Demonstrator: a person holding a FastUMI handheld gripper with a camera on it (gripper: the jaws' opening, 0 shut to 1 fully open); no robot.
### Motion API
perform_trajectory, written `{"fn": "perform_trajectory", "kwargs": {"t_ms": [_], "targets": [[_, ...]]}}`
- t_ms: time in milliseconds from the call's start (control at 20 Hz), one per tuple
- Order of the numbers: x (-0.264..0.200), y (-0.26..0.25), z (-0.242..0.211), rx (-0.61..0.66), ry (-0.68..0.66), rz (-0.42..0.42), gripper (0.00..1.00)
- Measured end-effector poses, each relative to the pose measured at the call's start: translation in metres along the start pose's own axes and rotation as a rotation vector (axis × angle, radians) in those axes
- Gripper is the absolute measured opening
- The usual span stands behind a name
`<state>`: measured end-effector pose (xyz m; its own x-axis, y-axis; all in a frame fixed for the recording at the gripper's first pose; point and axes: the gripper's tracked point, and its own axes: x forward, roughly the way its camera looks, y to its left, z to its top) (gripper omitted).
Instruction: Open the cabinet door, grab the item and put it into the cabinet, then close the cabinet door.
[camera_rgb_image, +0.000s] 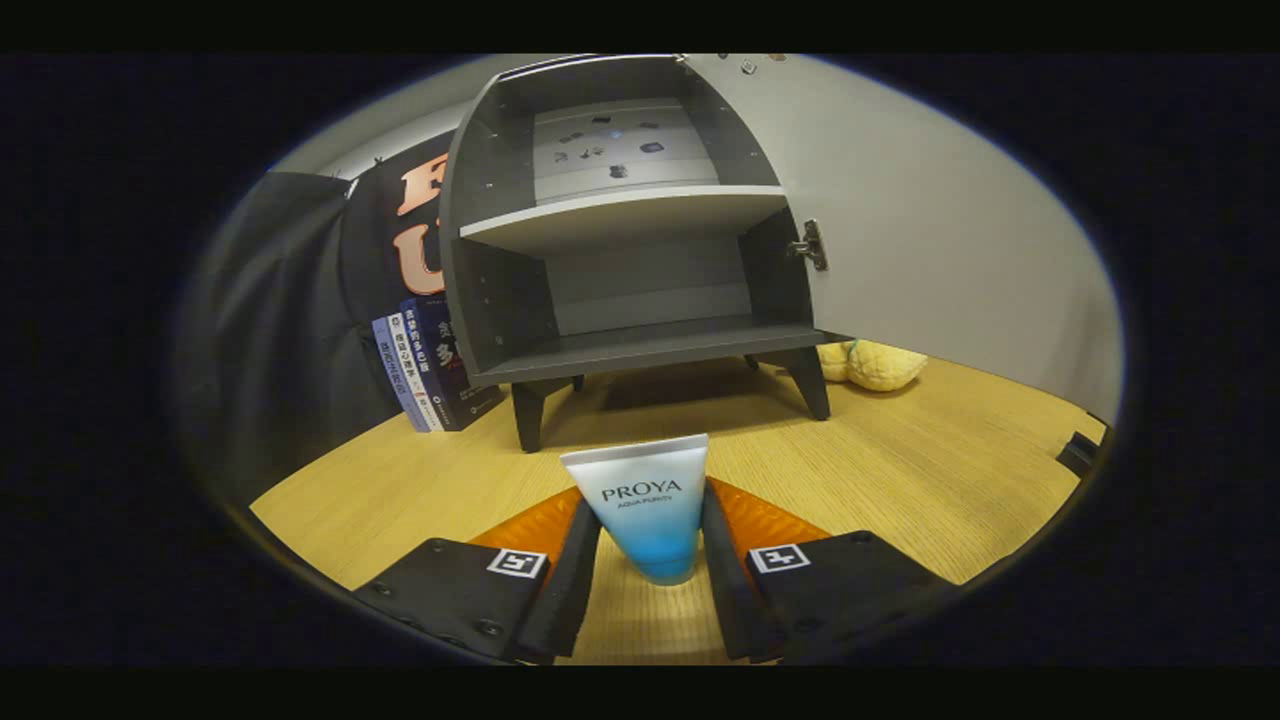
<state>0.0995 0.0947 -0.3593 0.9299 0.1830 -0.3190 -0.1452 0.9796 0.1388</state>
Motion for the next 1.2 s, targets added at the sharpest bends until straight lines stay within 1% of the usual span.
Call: {"fn": "perform_trajectory", "kwargs": {"t_ms": [150,300,550,800,1200], "targets": [[-0.005,0.004,0.010,0.015,0.000,0.007,0.60],[-0.011,0.013,0.030,0.001,-0.018,0.021,0.60],[-0.021,0.031,0.083,-0.023,-0.059,0.052,0.60],[-0.032,0.042,0.133,-0.028,-0.076,0.064,0.60],[-0.036,0.064,0.219,-0.037,-0.111,0.093,0.60]]}}
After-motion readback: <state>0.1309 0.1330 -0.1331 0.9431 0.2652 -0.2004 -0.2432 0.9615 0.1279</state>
